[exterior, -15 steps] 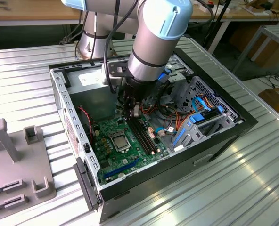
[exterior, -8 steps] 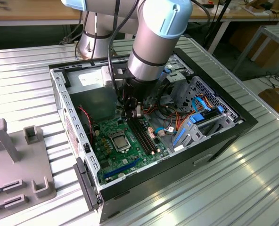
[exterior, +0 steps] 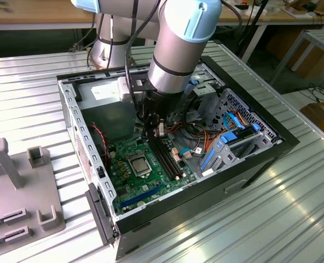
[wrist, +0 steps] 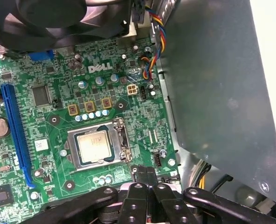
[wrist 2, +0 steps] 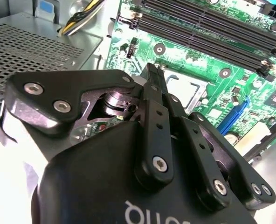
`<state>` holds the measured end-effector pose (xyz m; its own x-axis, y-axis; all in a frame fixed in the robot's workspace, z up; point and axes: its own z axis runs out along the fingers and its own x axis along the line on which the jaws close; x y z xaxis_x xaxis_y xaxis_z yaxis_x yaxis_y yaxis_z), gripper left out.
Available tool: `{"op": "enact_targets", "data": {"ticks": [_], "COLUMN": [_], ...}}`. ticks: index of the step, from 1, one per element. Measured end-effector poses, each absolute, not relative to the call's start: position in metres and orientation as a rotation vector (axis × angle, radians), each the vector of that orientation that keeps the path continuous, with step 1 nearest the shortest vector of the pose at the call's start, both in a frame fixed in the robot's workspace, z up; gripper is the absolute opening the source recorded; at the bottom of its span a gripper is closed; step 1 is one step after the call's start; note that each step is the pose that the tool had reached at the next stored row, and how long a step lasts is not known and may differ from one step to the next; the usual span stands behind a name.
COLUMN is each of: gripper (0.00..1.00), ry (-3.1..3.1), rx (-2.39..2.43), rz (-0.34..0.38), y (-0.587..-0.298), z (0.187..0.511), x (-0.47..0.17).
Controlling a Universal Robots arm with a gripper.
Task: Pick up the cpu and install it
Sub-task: 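Install the first cpu locking lever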
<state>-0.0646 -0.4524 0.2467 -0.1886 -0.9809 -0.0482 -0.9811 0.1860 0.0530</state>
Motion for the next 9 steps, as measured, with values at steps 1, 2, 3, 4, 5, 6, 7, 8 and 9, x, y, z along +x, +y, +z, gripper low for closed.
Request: {"op": "enact_targets", "data": {"ticks": [1, 2, 3, 4, 5, 6, 7, 8, 9], "gripper": [0.11, 0.11, 0.11, 0.11, 0.11, 0.11, 0.11, 0.11, 0.11], "ry": [2.405, 2.396, 2.386, 2.377, 2.373, 2.368, 2.365, 2.363, 2.355], "rx": [-2.016, -2.029, -2.043, -2.056, -2.062, -2.069, -2.072, -2.075, -2.083], "rz": [0.11, 0.109, 0.106, 0.104, 0.103, 0.102, 0.102, 0.102, 0.101], "y": [-0.4524, -0.4524, -0.4524, -0.4524, -0.4525, -0.4524, -0.4524, -0.4524, -0.4524], "z": [0.2467, 0.2467, 0.2467, 0.2467, 0.2468, 0.2468, 0.2468, 0.2468, 0.2468], "x": [-0.0646, -0.0647, -0.0647, -0.0647, -0.0647, -0.0647, -0.0647, -0.0647, -0.0647]}}
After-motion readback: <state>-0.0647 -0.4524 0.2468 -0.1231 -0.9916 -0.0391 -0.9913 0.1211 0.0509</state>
